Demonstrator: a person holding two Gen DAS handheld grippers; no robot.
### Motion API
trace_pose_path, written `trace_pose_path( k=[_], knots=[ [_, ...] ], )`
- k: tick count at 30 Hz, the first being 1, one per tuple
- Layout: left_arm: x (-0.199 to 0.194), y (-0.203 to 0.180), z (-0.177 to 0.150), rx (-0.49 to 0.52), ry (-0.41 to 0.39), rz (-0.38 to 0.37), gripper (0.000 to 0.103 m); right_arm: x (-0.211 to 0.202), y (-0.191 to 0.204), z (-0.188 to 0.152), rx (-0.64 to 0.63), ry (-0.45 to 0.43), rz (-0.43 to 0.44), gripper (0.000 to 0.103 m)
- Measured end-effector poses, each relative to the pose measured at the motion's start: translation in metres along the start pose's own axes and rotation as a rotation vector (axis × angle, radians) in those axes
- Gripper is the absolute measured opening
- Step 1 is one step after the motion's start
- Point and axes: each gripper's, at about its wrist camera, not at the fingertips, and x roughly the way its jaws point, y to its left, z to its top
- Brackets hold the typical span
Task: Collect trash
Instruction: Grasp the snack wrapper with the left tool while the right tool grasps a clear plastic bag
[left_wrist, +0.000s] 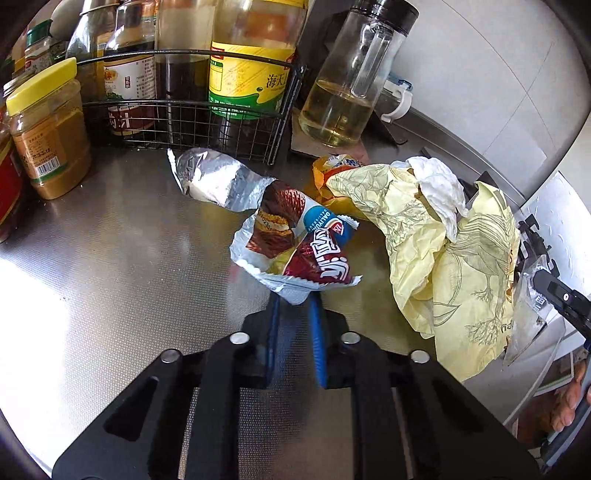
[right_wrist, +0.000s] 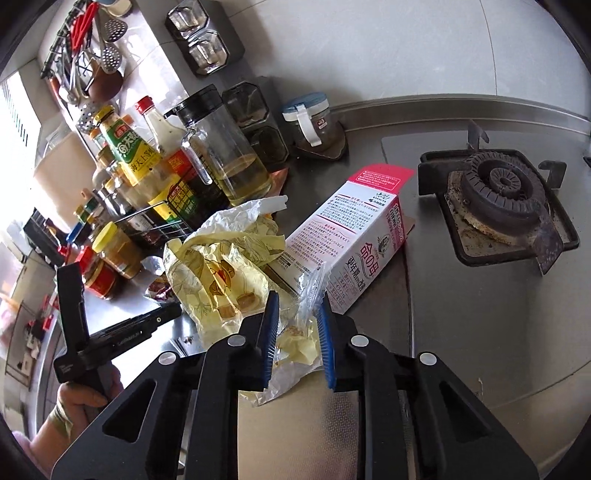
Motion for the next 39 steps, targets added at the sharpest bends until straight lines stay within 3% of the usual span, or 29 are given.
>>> trace_pose_path(
  k=[1,5,20,26,31,32,34,39],
  knots=[
    [0.000,-0.001,-0.001,0.008,0.001,-0.003,0.000,-0.002,0.002,0.000,-0.004,-0.004,0.002,0.014],
    [-0.012,-0.008,-0.006,0.038,-0.027,-0.021,0.000,-0.014,0.006,-0.001,-0.005,-0.031,0.009,0.008],
    [-0.109,-0.028,-0.049,0.110,-0.128,-0.039,0.000,-0.099,0.045,-0.039,-0.028,-0.145,0.034,0.008],
    [-0.143,-0.039,-0.082,0.148,-0.137,-0.039,0.000,-0.127,0.059,-0.074,-0.019,-0.135,0.042,0.008],
    [-0.145,-0.038,-0.086,0.161,-0.148,-0.008,0.000,-0.135,0.064,-0.095,-0.036,-0.105,0.037,0.008],
    [-0.144,-0.037,-0.085,0.154,-0.150,0.002,0.006,-0.135,0.064,-0.096,-0.037,-0.102,0.038,0.008],
    [-0.139,-0.034,-0.081,0.141,-0.162,0.019,0.043,-0.135,0.062,-0.096,-0.038,-0.102,0.042,0.008],
    [-0.118,-0.028,-0.062,0.124,-0.172,0.054,0.050,-0.126,0.056,-0.084,-0.042,-0.105,0.066,0.009]
  ],
)
